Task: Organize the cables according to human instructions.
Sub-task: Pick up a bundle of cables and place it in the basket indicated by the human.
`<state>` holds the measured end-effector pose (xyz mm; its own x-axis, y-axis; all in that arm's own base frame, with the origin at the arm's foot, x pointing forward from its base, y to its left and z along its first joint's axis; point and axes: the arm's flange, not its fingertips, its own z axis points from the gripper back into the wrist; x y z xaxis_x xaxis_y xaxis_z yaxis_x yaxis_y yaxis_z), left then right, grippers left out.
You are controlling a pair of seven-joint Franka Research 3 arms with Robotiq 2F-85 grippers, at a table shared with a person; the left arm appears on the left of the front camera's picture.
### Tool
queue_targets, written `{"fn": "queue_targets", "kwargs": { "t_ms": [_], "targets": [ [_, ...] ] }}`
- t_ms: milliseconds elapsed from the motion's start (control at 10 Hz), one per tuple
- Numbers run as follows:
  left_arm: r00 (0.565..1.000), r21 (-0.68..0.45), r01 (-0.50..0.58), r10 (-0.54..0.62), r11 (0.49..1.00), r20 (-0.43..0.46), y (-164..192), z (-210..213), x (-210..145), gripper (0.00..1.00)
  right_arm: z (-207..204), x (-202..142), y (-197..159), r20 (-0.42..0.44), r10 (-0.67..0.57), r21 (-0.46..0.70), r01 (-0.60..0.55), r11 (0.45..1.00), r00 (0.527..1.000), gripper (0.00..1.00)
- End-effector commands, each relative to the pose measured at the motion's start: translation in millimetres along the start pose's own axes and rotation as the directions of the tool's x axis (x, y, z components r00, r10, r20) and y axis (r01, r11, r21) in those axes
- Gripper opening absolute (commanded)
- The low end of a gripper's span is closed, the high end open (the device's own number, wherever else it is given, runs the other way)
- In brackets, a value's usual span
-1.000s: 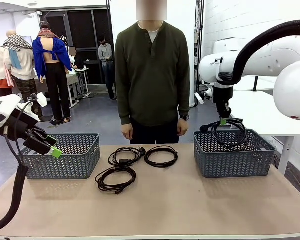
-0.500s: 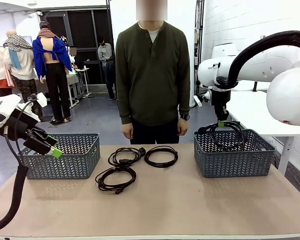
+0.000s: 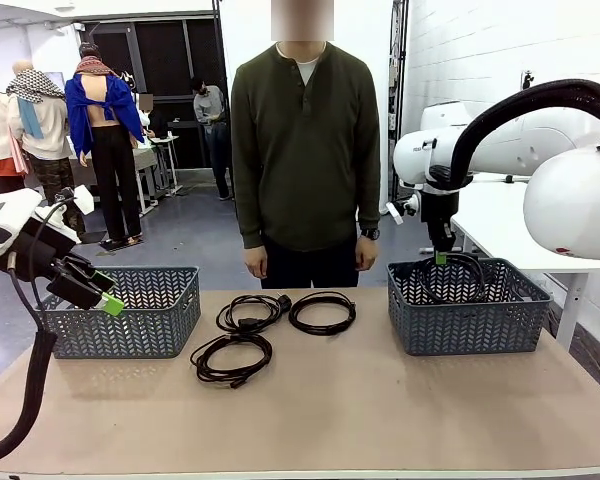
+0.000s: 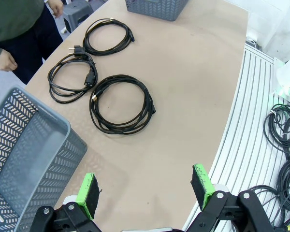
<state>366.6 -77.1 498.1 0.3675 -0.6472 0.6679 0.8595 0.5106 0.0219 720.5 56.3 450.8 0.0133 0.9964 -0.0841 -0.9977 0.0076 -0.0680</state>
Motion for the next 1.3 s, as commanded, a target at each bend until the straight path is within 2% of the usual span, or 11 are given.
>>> {"fn": "queue_targets", "kwargs": {
  "t_ms": [0, 100, 500, 600, 1200],
  "targets": [
    [1.0, -0.014, 0.015, -0.014, 1.0, 0.017, 4, 0, -1, 1.0, 3, -1, -9, -0.014, -0.019, 0.005, 0.019, 1.0, 1.0, 0.0],
    [1.0, -0.014, 0.015, -0.014, 1.0, 0.017, 4, 0, -1, 1.0, 2, -1, -9, -0.019, -0.028, 0.011, 0.028, 1.0, 0.999, 0.12],
    [1.0, -0.014, 0.015, -0.014, 1.0, 0.017, 4, 0, -1, 1.0, -4, -3, -13, -0.017, -0.061, 0.049, 0.062, 0.997, 0.998, 0.92],
    [1.0, -0.014, 0.015, -0.014, 1.0, 0.017, 4, 0, -1, 1.0, -3, -5, -14, -0.007, -0.077, 0.061, 0.077, 0.995, 0.997, 1.0],
    [1.0, -0.014, 0.015, -0.014, 1.0, 0.017, 4, 0, -1, 1.0, 10, -11, -13, 0.012, -0.131, 0.089, 0.129, 0.988, 0.991, 1.0]
  ]
}}
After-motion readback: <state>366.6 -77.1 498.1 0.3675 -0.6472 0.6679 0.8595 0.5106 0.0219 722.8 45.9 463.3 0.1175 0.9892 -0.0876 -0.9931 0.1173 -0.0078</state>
